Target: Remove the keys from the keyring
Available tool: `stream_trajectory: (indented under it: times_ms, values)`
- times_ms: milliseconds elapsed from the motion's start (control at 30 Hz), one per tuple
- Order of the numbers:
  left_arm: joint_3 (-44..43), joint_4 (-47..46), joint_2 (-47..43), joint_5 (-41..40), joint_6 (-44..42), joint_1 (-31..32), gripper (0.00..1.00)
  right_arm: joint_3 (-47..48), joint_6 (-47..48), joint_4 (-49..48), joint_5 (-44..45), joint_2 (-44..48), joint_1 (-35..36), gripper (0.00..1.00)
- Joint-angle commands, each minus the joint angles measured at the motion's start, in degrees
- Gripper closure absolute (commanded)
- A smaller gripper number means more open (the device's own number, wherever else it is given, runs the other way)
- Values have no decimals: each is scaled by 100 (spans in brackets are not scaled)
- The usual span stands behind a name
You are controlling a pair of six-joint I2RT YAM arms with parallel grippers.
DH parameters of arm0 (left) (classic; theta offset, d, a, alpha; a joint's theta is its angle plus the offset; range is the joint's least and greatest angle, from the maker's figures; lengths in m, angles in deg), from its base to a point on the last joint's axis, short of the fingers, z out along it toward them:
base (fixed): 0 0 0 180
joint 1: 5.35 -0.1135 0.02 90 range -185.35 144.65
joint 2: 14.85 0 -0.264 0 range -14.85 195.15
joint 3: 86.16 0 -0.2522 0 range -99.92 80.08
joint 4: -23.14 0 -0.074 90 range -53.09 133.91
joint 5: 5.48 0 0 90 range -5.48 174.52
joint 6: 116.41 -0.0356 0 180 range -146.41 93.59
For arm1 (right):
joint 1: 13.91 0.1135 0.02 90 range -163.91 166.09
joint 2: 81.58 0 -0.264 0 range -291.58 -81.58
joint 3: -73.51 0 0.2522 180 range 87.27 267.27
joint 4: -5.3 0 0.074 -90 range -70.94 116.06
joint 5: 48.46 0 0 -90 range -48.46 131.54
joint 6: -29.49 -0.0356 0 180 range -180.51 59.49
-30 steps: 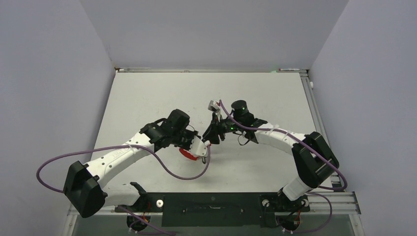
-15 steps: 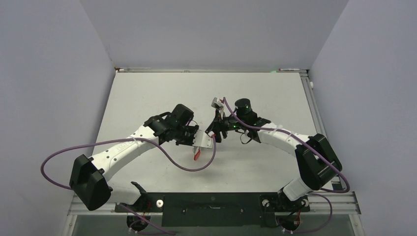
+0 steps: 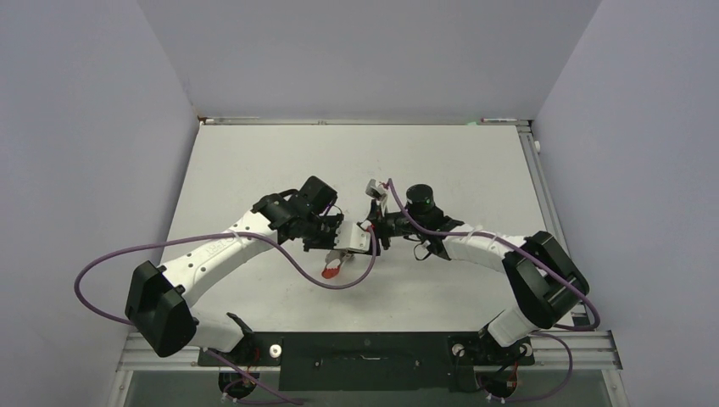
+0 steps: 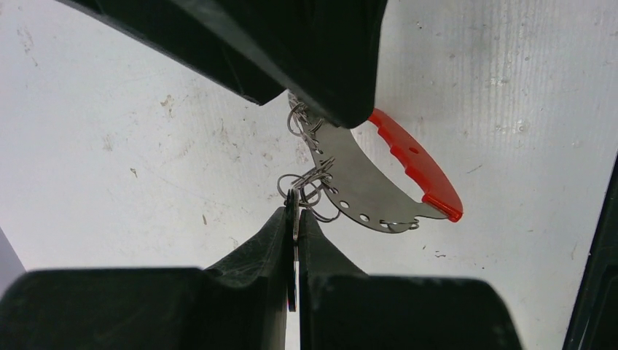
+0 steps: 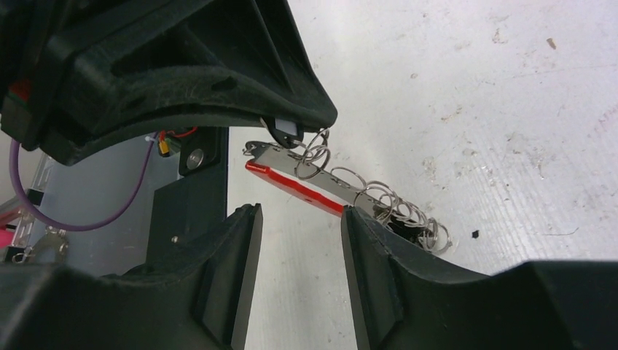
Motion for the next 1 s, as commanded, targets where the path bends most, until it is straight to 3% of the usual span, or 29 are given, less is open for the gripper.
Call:
stream_trajectory:
  times_ms: [0, 233, 967]
  values:
    - [-214, 49, 10, 124, 162, -36, 100, -379, -607, -1709, -27, 39, 82, 55]
    - [-258, 101, 69, 190, 229, -41, 100, -677, -847, -2757, 284, -94, 228, 56]
    - [-335, 190, 68, 401, 175, -70, 100, -481, -325, -2855, 635, -569, 367, 66]
